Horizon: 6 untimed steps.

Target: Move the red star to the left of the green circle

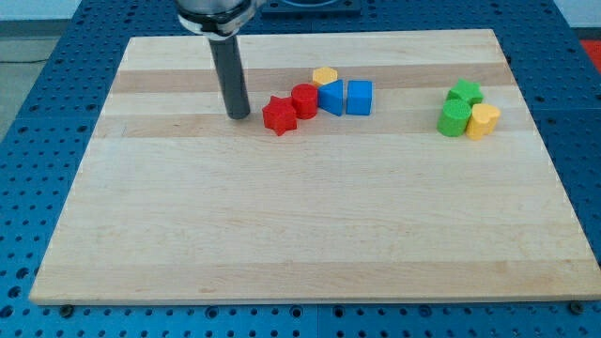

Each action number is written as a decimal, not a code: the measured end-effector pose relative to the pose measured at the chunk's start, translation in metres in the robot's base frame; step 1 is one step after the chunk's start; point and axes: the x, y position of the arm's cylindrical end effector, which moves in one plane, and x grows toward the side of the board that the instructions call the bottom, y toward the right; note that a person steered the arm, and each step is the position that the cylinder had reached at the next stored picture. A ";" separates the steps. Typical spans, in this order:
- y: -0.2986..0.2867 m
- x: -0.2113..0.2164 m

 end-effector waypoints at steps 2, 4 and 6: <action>0.046 0.023; 0.095 0.024; 0.111 0.012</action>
